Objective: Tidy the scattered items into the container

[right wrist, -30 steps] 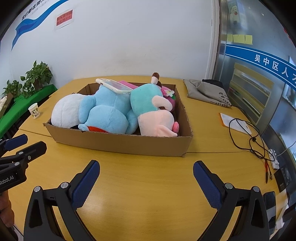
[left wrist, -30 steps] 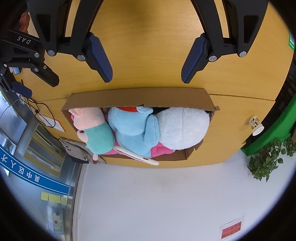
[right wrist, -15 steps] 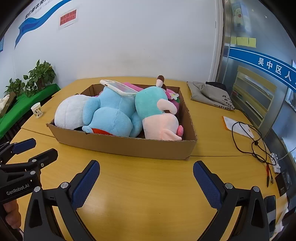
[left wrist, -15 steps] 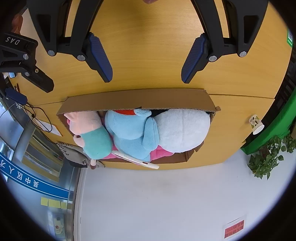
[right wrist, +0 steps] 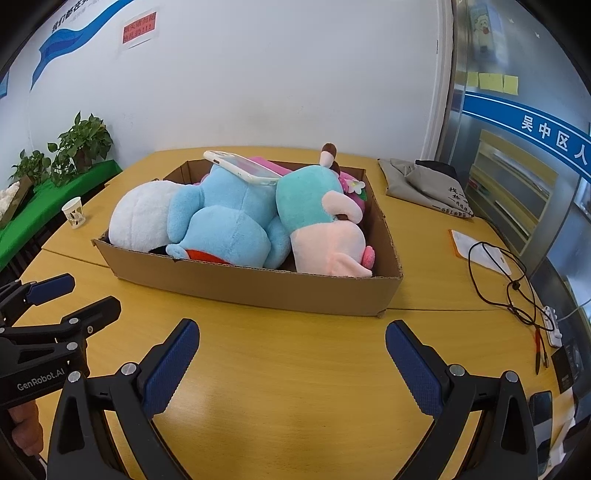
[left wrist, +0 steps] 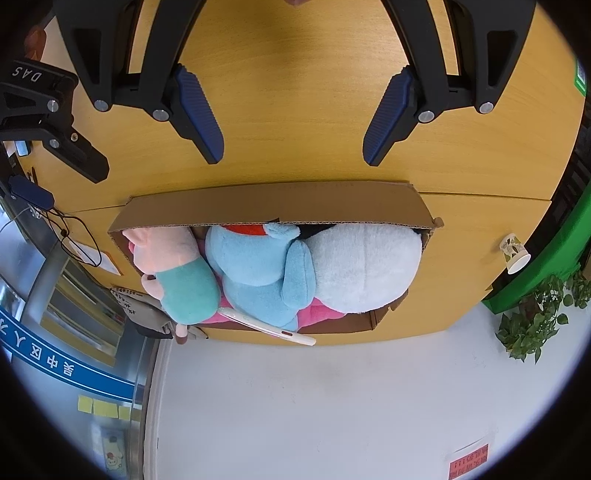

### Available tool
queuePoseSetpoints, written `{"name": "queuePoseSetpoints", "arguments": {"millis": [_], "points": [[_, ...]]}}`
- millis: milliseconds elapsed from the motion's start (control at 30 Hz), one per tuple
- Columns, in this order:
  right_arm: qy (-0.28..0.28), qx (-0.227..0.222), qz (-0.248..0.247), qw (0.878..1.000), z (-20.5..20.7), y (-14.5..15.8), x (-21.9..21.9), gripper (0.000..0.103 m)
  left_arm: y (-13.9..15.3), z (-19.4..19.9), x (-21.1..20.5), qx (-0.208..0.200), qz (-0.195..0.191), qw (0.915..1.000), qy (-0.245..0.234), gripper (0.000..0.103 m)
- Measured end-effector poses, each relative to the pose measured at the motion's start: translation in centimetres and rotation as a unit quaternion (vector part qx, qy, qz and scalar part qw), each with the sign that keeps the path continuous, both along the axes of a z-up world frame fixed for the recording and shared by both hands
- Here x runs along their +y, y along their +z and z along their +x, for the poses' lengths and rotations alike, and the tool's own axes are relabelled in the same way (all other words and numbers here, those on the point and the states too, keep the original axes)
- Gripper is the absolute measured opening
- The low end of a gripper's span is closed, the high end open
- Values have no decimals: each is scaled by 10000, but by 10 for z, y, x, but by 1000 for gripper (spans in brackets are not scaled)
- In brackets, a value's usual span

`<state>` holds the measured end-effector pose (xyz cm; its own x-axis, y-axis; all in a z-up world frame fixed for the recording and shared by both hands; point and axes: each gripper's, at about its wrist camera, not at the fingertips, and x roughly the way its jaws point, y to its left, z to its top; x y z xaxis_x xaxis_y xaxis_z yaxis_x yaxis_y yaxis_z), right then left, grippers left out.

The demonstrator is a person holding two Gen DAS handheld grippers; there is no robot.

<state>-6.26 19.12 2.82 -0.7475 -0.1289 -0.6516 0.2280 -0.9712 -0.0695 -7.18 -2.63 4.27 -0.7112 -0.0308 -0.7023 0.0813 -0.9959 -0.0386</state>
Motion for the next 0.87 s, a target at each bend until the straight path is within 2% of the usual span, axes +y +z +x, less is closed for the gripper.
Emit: {"name": "queuePoseSetpoints", "arguments": {"millis": [733,867], "points": [[89,-93,74,9999,-1,-10,-14,102,-6,-3,-2,-167,52,9998,-35,78],[154,-80,113,9998,0,-10,-17,102,-5,0,0,-133,-62,9999,-6,78]]}}
